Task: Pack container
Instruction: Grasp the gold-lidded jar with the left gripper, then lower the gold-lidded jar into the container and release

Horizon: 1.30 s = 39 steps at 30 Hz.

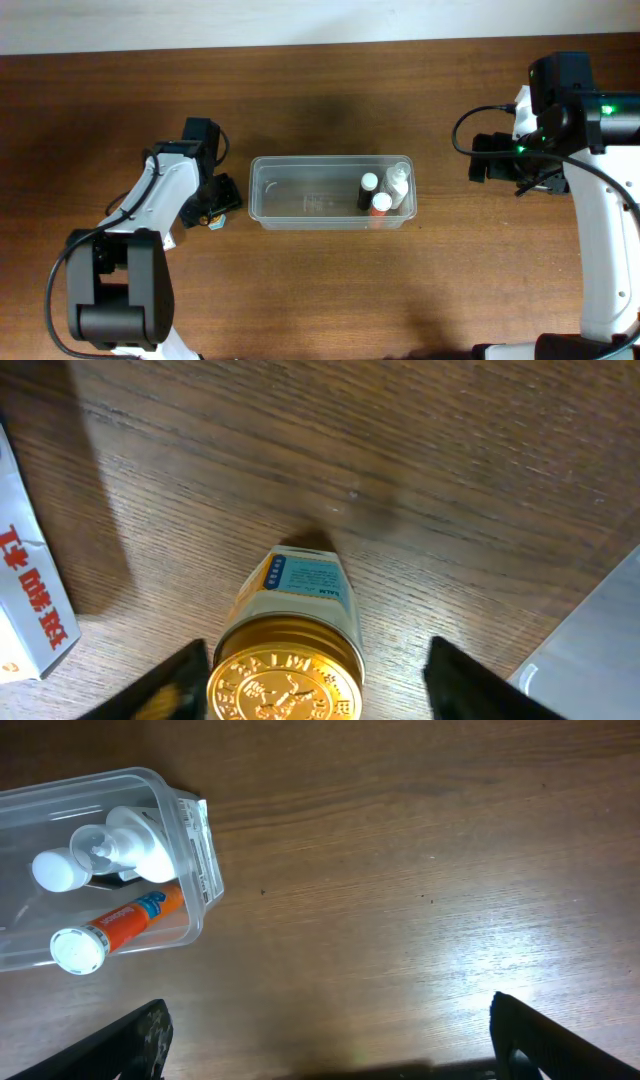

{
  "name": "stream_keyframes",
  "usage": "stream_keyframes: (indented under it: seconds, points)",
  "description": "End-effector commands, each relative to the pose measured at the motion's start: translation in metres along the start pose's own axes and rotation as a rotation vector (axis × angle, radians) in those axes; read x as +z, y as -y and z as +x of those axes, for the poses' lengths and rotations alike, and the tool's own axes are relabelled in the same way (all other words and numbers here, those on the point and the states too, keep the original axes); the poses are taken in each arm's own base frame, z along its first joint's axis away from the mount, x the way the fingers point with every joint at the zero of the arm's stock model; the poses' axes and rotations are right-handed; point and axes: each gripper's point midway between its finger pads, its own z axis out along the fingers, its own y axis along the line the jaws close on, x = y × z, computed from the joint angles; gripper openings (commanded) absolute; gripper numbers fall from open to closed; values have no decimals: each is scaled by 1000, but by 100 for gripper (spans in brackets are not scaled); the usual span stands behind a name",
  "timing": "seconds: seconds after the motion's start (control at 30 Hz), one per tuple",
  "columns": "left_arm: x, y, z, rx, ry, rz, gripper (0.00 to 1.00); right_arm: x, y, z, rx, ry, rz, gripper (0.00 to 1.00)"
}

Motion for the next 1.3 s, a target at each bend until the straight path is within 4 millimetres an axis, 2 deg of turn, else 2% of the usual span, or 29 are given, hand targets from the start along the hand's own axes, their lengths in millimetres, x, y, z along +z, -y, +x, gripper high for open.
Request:
stream_keyframes:
  seconds: [0.0, 0.23, 0.43, 0.57, 0.63, 0.77, 0.93, 1.0, 1.1, 1.17, 1.23, 1.27]
  points:
    - [4, 0, 3, -6, -17, 3, 63, 1, 1, 0, 3, -4, -4, 94]
    - [4, 0, 4, -6, -24, 7, 58, 1, 1, 0, 3, -4, -4, 94]
    - [4, 0, 4, -6, -24, 7, 40, 1, 1, 1, 3, -7, -4, 94]
    - [4, 0, 5, -6, -27, 6, 33, 1, 1, 1, -1, -8, -4, 94]
    - [4, 0, 4, -6, -26, 7, 24, 1, 1, 1, -1, -9, -4, 94]
    - [-7, 3, 1, -3, -24, 11, 13, 1, 1, 1, -1, -8, -4, 94]
    - [-52, 16, -9, 25, 38, 43, 12, 1, 1, 1, -1, -8, -4, 94]
    - [-84, 30, -16, 62, 107, 82, 13, 1, 1, 1, -1, -7, -4, 94]
    - [-134, 57, -20, 121, 221, 152, 12, 1, 1, 1, -1, -7, -4, 94]
    - [-165, 81, -16, 177, 293, 207, 13, 1, 1, 1, -1, -7, -4, 94]
    - [-187, 111, 0, 261, 335, 256, 12, 1, 1, 1, -1, -7, -4, 94]
    - [-189, 121, 7, 292, 338, 267, 13, 1, 1, 1, -1, -7, -4, 93]
